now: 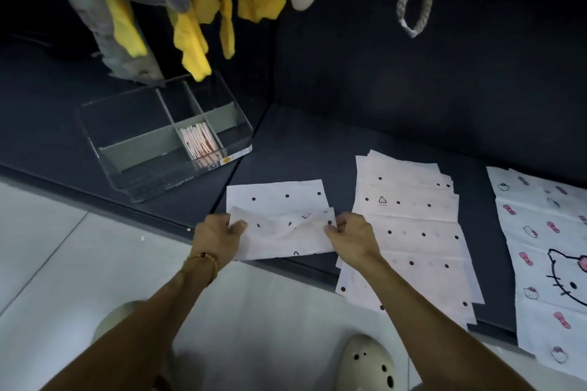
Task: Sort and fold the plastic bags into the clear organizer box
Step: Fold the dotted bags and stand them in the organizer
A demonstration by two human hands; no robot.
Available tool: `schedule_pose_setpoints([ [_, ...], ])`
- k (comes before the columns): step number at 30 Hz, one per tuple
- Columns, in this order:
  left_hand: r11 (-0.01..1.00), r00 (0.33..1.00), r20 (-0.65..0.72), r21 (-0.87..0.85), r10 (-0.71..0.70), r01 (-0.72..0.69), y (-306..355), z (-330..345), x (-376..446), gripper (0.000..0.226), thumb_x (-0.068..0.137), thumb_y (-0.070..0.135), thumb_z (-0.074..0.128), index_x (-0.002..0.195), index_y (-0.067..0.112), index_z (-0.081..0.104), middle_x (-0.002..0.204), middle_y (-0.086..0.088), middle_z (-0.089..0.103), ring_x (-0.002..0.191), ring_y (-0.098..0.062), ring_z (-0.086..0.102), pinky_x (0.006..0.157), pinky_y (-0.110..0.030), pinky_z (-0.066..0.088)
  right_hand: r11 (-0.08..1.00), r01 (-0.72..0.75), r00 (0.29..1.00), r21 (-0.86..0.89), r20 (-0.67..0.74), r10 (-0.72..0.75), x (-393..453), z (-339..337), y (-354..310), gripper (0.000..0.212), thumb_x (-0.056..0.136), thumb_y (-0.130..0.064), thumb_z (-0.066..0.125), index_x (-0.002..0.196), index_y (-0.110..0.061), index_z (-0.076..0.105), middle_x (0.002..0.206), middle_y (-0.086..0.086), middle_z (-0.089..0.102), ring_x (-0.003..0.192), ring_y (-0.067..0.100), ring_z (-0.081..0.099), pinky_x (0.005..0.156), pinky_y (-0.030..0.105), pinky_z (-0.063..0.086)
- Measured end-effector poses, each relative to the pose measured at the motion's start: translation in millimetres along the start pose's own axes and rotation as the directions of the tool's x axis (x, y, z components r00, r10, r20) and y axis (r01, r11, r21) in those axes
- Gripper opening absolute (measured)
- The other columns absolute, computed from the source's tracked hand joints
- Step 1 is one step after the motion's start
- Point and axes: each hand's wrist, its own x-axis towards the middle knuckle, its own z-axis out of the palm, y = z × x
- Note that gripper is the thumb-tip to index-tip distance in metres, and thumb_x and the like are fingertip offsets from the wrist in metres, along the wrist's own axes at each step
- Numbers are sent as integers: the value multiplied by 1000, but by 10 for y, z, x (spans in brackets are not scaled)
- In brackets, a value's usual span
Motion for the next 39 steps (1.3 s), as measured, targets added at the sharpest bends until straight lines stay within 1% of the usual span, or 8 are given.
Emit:
schedule_pose_setpoints([
  [4,994,996,-85,110,-10,20,59,32,51,44,91,31,59,56,11,40,61,-6,47,67,-27,49,67,-37,43,994,-27,997,-102,-71,20,97,31,-26,27,95,-31,53,77,-12,57,74,2,60,75,22,56,65,26,41],
  [16,951,990,-138,301,-25,66,78,8,201,36,86,45,62,88,9,64,76,-5,61,68,-20,56,67,-34,53,979,7,992,-201,-126,-33,181,92,-115,25,93,-33,58,80,-12,62,83,4,69,75,21,61,70,26,48],
  [19,875,923,-218,443,316,-195,30,30,74,44,88,36,61,122,11,51,109,-10,56,91,-25,56,71,-38,52,979,10,990,-202,-139,-39,184,114,-105,25,93,-35,59,80,-13,62,81,3,68,72,18,60,68,24,46],
  [22,688,771,2,449,637,-570,-60,179,-74,45,95,28,47,136,8,45,133,-15,53,122,-32,49,97,-43,47,975,22,987,-220,-152,-57,177,126,-83,24,93,-34,59,81,-14,61,80,2,67,71,18,62,69,23,48],
  [27,592,689,169,394,705,-702,-263,330,-131,44,97,24,49,136,6,48,144,-8,45,138,-23,36,112,-40,32,959,66,985,-276,-138,-107,114,105,-102,19,93,-31,60,87,-14,57,88,5,69,72,17,61,73,25,51],
  [32,597,689,144,395,710,-698,-247,346,-164,44,94,20,54,135,4,49,142,-10,47,135,-27,39,112,-43,25,587,471,763,-659,-30,-646,-184,360,-235,52,72,-18,76,120,-10,59,119,10,60,104,30,58,82,40,51],
  [35,557,654,175,392,736,-732,-256,341,-194,51,85,6,65,134,3,50,139,-14,50,132,-30,43,108,-46,35,522,671,710,-527,255,-656,-350,803,-232,71,88,-16,61,150,-9,27,156,13,27,144,29,26,118,38,16],
  [39,581,677,179,389,714,-715,-299,337,-174,51,92,10,56,140,3,41,146,-14,40,137,-29,34,112,-45,21,554,616,766,-560,262,-587,-245,763,9,58,104,-31,24,152,-14,-3,158,2,-13,147,18,-13,116,36,-12],
])
